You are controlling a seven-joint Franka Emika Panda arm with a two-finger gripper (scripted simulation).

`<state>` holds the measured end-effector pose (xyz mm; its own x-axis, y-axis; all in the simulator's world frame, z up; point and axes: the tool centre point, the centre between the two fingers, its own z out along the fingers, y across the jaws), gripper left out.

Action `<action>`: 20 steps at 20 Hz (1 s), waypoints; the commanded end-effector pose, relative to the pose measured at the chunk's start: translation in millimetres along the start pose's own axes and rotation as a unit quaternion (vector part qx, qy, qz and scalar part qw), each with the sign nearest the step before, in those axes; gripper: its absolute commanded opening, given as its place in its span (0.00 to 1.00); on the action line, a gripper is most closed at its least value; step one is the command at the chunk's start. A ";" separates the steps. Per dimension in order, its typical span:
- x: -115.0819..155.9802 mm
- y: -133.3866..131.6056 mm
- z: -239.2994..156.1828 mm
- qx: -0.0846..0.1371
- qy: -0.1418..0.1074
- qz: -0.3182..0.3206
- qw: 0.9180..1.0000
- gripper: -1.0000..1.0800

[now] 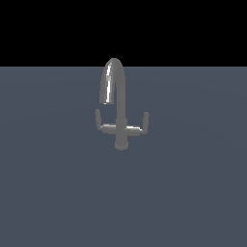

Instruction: Turn on the faucet by rotating a designated handle.

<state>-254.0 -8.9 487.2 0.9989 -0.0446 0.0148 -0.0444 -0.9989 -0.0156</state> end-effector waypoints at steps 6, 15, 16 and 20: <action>1.5 1.2 -3.6 -0.001 0.007 0.001 1.000 0.00; 3.5 2.9 -8.8 -0.002 0.017 0.004 1.000 0.00; 3.8 2.9 -8.6 -0.003 0.016 0.002 1.000 0.00; 6.1 3.5 -7.7 -0.009 0.011 -0.011 1.000 0.00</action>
<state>-249.1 -12.6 495.4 0.9986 -0.0338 0.0415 -0.0338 -0.9994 -0.0021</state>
